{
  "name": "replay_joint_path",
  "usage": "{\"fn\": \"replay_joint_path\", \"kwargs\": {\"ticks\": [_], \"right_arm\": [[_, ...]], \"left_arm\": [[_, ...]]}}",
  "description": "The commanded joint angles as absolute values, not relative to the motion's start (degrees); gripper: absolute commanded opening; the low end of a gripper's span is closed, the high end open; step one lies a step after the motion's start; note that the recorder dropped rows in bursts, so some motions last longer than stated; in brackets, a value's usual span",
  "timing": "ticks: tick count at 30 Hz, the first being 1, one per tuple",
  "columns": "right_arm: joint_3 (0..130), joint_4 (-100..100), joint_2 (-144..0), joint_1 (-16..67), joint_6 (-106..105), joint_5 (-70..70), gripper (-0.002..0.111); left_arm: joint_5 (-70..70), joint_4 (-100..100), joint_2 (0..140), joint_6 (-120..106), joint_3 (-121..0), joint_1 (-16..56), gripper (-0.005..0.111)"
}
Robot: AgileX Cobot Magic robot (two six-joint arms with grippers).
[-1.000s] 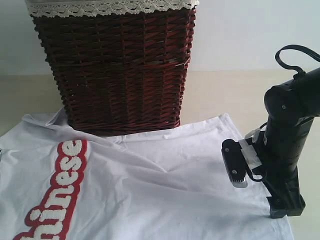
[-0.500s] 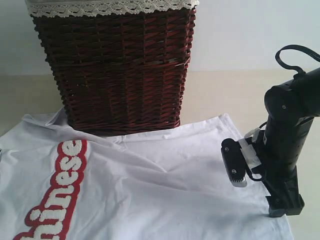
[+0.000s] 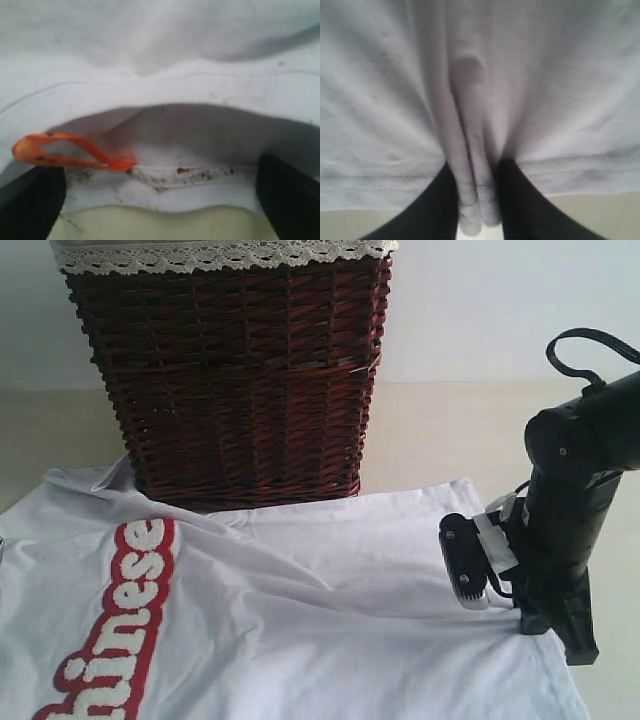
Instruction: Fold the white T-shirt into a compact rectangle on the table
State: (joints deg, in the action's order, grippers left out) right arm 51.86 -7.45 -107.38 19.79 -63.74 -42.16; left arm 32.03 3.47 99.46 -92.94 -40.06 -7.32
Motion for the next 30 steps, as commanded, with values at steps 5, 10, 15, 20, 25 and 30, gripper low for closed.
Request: {"fn": "replay_joint_path", "kwargs": {"ticks": [5,10,15,20,25,30], "right_arm": [[51.19,-7.61,-109.17,19.51,-63.83,-39.94,0.000],[51.19,-7.61,-109.17,19.51,-63.84,-40.20,0.000],[51.19,-7.61,-109.17,19.51,-63.84,-40.67,0.000],[51.19,-7.61,-109.17,19.51,-63.84,-40.67,0.000],[51.19,-7.47,-109.21,19.51,-63.73,-40.67,0.000],[51.19,-7.47,-109.21,19.51,-63.73,-40.67,0.000]], "left_arm": [[30.86,2.68,101.40,-92.70,-38.73,-7.33,0.104],[30.86,2.68,101.40,-92.70,-38.73,-7.33,0.104],[30.86,2.68,101.40,-92.70,-38.73,-7.33,0.104],[30.86,2.68,101.40,-92.70,-38.73,-7.33,0.104],[30.86,2.68,101.40,-92.70,-38.73,-7.33,0.104],[30.86,2.68,101.40,-92.70,-38.73,-7.33,0.104]]}}
